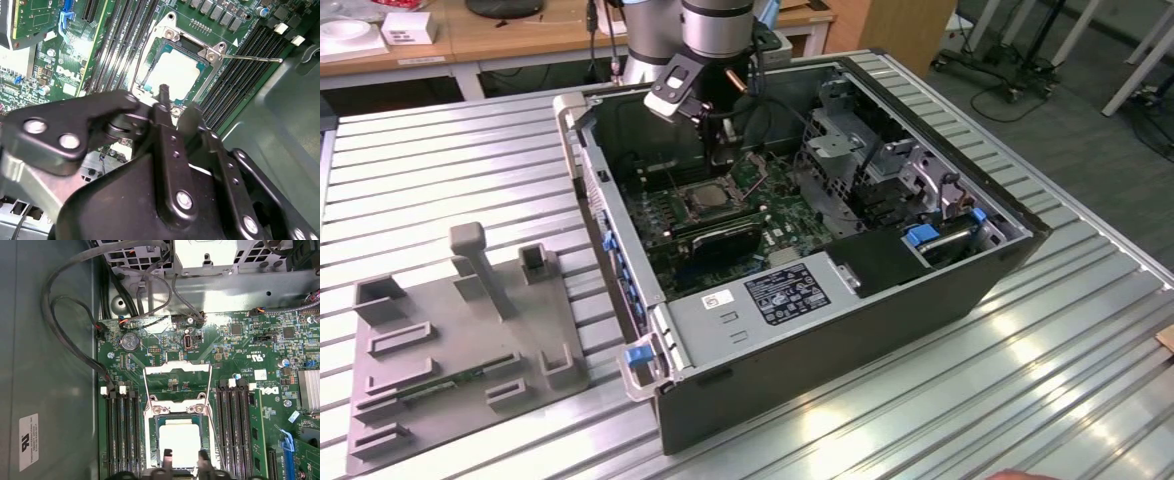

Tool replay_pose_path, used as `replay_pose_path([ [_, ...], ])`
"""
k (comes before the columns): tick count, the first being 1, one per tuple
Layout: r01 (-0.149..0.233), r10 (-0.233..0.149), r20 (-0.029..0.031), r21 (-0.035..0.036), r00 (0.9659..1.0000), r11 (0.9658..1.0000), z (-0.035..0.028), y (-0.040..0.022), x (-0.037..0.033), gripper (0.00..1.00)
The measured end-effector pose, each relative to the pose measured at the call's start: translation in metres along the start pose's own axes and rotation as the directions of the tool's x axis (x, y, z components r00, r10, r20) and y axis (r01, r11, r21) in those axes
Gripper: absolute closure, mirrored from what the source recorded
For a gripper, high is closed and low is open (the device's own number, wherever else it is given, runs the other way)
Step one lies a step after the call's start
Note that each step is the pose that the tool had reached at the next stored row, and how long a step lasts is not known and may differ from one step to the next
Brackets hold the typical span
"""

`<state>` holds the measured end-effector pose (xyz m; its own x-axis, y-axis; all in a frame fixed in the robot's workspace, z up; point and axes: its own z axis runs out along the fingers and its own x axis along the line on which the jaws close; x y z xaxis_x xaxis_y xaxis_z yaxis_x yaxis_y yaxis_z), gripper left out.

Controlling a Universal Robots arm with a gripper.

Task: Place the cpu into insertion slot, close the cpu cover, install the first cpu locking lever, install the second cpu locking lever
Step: 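Place the cpu into insertion slot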

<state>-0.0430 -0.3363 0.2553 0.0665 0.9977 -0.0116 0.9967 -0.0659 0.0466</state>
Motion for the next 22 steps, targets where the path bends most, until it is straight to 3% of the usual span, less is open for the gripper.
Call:
replay_pose_path([
  [3, 0.0, 0.0, 0.0, 0.0, 1.0, 1.0, -0.0001, 0.0, 0.0, 0.75],
  [6, 0.0, 0.0, 0.0, 0.0, 1.0, 1.0, -0.0001, 0.0, 0.0, 0.9],
  [15, 0.001, -0.001, 0.0001, 0.0, 1.0, 1.0, 0.0002, 0.0, 0.0, 0.9],
  [22, 0.053, -0.053, -0.0013, -0.0008, 0.9986, 0.9986, 0.0077, -0.0003, 0.0001, 0.9],
])
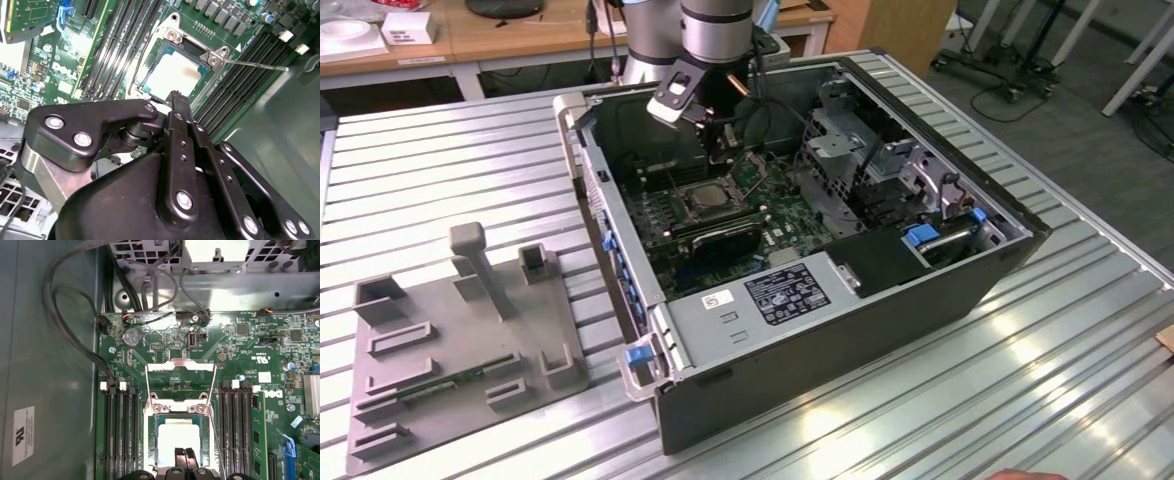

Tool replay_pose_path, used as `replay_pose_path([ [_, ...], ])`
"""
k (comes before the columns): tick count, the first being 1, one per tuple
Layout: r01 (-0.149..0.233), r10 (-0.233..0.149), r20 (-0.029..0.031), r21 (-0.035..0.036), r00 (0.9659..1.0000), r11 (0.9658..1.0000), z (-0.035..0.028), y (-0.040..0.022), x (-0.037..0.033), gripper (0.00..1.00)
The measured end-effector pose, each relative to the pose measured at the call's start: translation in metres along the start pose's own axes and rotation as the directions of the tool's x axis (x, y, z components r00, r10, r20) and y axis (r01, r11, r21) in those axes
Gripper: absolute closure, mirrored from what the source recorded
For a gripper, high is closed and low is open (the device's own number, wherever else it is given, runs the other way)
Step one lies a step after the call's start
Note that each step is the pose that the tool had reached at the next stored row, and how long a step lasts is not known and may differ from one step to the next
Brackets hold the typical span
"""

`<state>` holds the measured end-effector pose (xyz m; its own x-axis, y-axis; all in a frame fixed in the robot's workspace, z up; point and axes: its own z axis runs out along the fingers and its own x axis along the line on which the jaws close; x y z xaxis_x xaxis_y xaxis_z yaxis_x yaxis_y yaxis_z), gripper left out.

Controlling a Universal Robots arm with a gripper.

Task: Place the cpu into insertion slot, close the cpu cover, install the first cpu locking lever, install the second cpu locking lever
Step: 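Place the cpu into insertion slot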

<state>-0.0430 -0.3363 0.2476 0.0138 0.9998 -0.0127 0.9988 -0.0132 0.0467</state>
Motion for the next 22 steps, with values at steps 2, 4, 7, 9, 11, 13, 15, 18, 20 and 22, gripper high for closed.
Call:
replay_pose_path([
  [2, 0.001, -0.001, 0.0001, -0.0001, 1.0, 1.0, 0.0032, -0.0002, 0.0, 0.9],
  [4, 0.001, -0.001, 0.0002, 0.0, 1.0, 1.0, 0.0049, -0.0003, 0.0, 0.9],
  [7, 0.001, -0.001, 0.0003, 0.0, 1.0, 1.0, 0.0049, -0.0003, 0.0, 0.9],
  [9, 0.001, -0.001, 0.0002, 0.0, 1.0, 1.0, 0.005, -0.0003, 0.0, 0.9],
  [11, 0.001, -0.001, -0.0003, -0.0003, 1.0, 1.0, 0.0063, -0.0003, 0.0001, 0.9],
  [13, 0.001, -0.001, 0.0002, 0.0, 1.0, 1.0, 0.0092, -0.0005, 0.0001, 0.9],
  [15, 0.001, -0.001, 0.0003, 0.0, 1.0, 1.0, 0.0127, -0.0006, 0.0001, 0.9],
  [18, 0.001, -0.001, 0.0, -0.0002, 1.0, 1.0, 0.0182, -0.0009, 0.0002, 0.9],
  [20, 0.001, -0.001, 0.0001, -0.0001, 1.0, 1.0, 0.0218, -0.0011, 0.0003, 0.9],
  [22, 0.0, 0.0, 0.0002, 0.0, 1.0, 1.0, 0.0236, -0.0015, 0.0003, 0.9],
])
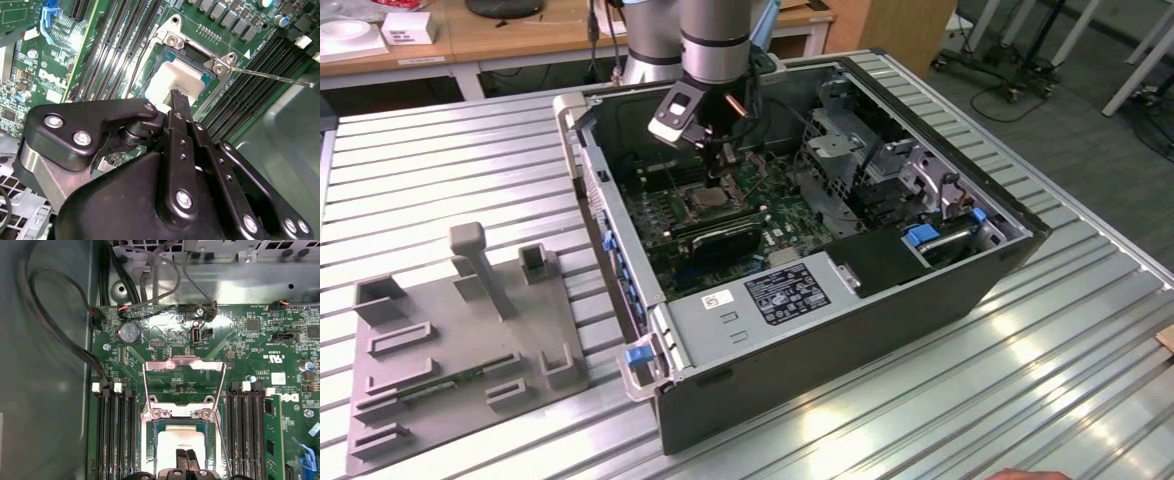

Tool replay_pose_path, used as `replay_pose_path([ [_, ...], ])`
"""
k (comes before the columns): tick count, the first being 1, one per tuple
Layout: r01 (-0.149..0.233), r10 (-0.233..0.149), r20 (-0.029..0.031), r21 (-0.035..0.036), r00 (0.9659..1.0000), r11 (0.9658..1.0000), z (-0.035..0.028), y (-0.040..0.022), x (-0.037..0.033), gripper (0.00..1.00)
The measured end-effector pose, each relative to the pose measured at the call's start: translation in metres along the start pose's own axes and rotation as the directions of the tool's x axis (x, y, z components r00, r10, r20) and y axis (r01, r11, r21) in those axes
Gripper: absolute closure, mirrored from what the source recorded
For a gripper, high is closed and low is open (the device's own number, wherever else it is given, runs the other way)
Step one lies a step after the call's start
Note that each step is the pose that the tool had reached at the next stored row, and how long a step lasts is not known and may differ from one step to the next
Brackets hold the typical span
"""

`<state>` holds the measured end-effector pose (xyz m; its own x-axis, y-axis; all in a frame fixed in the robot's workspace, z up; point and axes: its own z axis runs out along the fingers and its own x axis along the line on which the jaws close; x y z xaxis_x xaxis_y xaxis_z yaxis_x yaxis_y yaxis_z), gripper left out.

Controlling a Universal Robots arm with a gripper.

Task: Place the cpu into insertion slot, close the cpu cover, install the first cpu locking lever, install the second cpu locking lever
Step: 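Place the cpu into insertion slot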

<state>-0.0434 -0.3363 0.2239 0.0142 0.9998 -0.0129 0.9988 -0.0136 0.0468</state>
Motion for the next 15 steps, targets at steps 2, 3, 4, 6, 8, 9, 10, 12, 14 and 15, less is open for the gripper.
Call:
replay_pose_path([
  [2, 0.0, 0.0, 0.0001, 0.0, 1.0, 1.0, 0.0032, -0.0003, 0.0001, 0.9],
  [3, -0.001, 0.001, 0.0001, 0.0, 1.0, 1.0, 0.005, -0.0005, 0.0004, 0.9],
  [4, -0.001, 0.001, 0.0002, 0.0001, 1.0, 1.0, 0.0064, -0.0006, 0.0005, 0.9],
  [6, -0.001, 0.001, 0.0, 0.0, 1.0, 1.0, 0.0098, -0.0012, 0.0008, 0.9],
  [8, -0.001, 0.001, -0.0001, -0.0001, 1.0, 1.0, 0.012, -0.0021, 0.0011, 0.9],
  [9, -0.001, 0.001, 0.0, 0.0, 1.0, 1.0, 0.012, -0.0021, 0.0011, 0.9],
  [10, -0.001, 0.001, 0.0, 0.0, 1.0, 1.0, 0.012, -0.0021, 0.0011, 0.9],
  [12, -0.001, 0.001, 0.0, 0.0, 1.0, 1.0, 0.0121, -0.0022, 0.0015, 0.9],
  [14, -0.001, 0.001, -0.0015, -0.0001, 1.0, 1.0, 0.0131, -0.0025, 0.0024, 0.9],
  [15, -0.001, 0.001, -0.0017, -0.0001, 1.0, 1.0, 0.0142, -0.0025, 0.0026, 0.9],
])
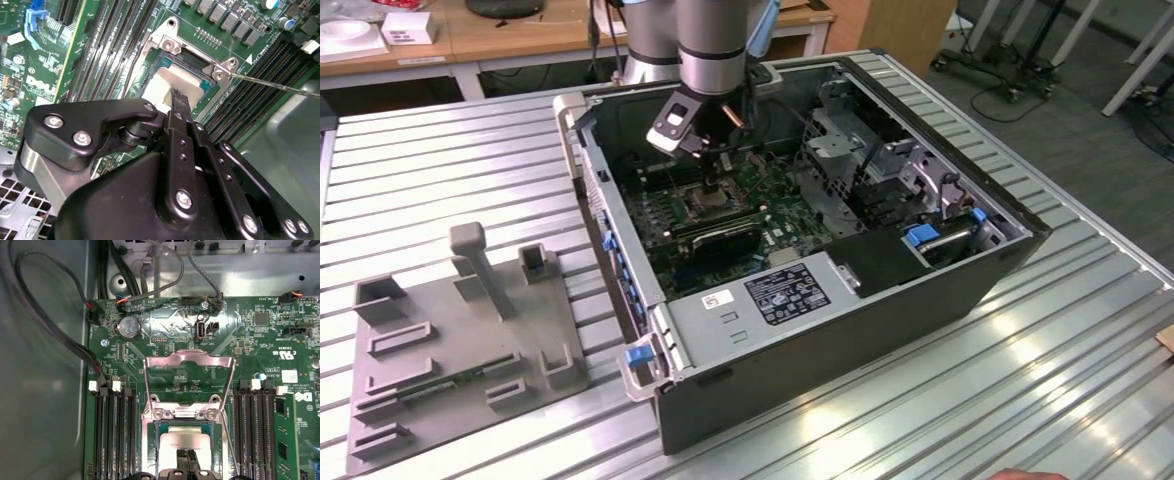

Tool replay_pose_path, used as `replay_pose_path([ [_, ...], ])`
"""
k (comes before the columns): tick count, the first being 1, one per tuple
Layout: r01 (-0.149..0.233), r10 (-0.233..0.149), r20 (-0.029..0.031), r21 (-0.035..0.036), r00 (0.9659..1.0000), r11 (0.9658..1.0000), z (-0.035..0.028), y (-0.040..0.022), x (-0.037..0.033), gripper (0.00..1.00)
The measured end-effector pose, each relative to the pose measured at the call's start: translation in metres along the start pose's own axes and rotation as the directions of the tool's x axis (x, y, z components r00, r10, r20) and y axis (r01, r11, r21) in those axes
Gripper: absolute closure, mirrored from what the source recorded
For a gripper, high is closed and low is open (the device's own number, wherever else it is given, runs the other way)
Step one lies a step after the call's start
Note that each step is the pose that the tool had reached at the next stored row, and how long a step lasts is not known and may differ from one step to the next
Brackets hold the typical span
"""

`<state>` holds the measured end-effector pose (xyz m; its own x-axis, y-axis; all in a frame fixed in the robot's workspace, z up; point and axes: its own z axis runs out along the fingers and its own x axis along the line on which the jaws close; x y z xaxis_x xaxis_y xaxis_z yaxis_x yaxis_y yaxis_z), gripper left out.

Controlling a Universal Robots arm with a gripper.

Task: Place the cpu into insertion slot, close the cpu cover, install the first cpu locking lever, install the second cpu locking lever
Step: 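Place the cpu into insertion slot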

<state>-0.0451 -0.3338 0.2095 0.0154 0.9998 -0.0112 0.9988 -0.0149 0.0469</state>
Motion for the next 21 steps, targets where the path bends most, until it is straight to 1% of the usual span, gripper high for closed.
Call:
replay_pose_path([
  [4, 0.0, 0.0, -0.0006, 0.0001, 1.0, 1.0, 0.0054, -0.0003, 0.0001, 0.9],
  [9, 0.0, 0.0, -0.0007, 0.0001, 1.0, 1.0, 0.0059, -0.0003, 0.0002, 0.9],
  [15, 0.0, 0.0, -0.0025, 0.0007, 1.0, 1.0, 0.0099, -0.0006, 0.0, 0.9],
  [21, 0.0, 0.0, -0.0036, 0.0002, 1.0, 1.0, 0.0105, -0.0006, 0.0002, 0.9],
])
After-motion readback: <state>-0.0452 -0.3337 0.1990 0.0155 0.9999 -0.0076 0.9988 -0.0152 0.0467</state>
